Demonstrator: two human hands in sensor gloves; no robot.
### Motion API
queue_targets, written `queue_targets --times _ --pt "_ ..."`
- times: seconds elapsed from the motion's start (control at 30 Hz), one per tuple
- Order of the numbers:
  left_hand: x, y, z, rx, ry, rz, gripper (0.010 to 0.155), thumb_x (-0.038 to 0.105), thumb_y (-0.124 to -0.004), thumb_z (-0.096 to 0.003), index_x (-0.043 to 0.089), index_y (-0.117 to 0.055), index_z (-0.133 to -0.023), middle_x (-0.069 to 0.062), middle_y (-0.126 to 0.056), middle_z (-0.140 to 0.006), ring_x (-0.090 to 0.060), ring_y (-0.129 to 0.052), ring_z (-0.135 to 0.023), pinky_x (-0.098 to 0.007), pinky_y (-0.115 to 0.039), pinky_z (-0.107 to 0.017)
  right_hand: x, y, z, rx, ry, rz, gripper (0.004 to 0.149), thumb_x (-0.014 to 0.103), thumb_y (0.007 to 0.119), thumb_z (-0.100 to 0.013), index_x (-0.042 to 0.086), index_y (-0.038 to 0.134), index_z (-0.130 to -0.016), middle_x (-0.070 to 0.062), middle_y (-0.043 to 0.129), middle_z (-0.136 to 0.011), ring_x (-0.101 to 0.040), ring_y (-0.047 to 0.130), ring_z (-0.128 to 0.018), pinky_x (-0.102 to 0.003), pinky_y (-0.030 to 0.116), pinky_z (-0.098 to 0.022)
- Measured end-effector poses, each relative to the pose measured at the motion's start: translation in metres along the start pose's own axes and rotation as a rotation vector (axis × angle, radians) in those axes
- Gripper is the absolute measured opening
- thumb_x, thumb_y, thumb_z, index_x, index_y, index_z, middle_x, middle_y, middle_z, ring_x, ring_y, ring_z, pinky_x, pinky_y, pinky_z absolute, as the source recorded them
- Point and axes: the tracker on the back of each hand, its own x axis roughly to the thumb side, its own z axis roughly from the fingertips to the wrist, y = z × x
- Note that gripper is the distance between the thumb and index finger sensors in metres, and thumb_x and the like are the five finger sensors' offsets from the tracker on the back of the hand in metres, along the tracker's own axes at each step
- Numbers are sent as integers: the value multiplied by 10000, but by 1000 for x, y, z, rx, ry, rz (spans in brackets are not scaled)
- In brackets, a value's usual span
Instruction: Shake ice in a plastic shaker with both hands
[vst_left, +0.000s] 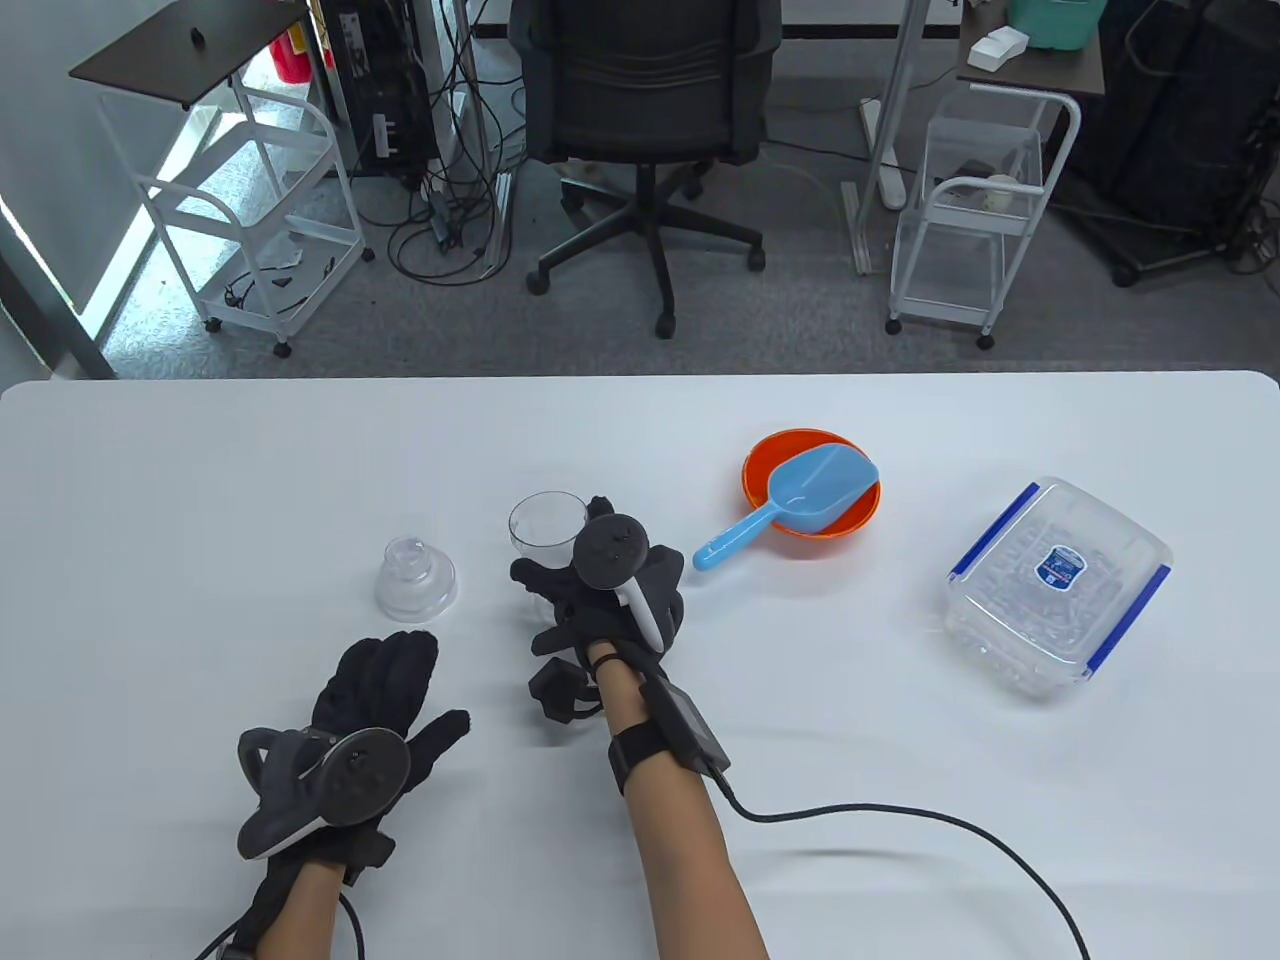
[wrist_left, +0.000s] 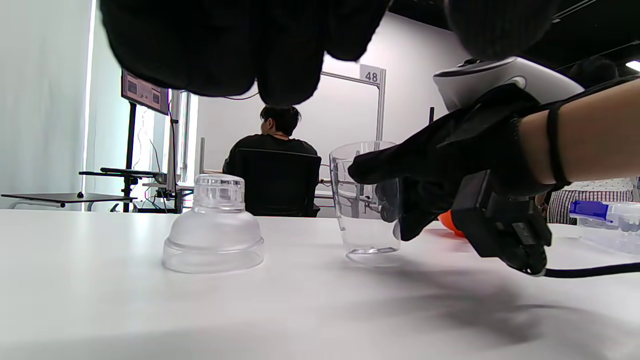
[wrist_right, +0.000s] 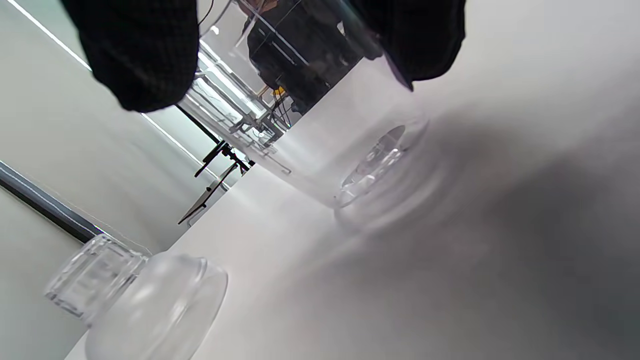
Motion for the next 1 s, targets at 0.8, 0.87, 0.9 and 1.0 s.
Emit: queue_targets --times 0.8,0.87,0.9,1.0 --pt "-5 -9 -1 -99 -38 122 735 578 -606 -590 167 -411 -1168 -211 -606 -1203 -525 -640 -1051 -579 -662 -716 -15 10 16 -79 -24 45 1024 478 799 -475 -34 125 -1052 -257 376 -1122 -522 585 -986 -675 661 -629" --pt "-6 -9 -1 -98 -36 143 735 577 -605 -592 167 -410 -1170 -218 -598 -1205 -527 -634 -1052 -581 -656 -718 -16 9 18 -73 -36 38 1033 467 800 -475 -57 119 -1048 -293 359 -1114 -557 567 -971 -694 641 -617" --pt "-6 -9 -1 -97 -35 140 735 579 -603 -592 169 -410 -1170 -214 -599 -1206 -529 -636 -1051 -580 -658 -718 -16 9 19 -73 -39 36 1033 462 802 -473 -65 122 -1046 -305 359 -1108 -568 567 -963 -699 639 -611" --pt "-6 -8 -1 -95 -30 127 737 581 -603 -592 169 -409 -1171 -214 -601 -1206 -527 -638 -1053 -581 -656 -720 -19 7 24 -40 -56 32 1035 458 800 -477 -87 125 -1042 -339 351 -1096 -599 559 -942 -715 629 -593"
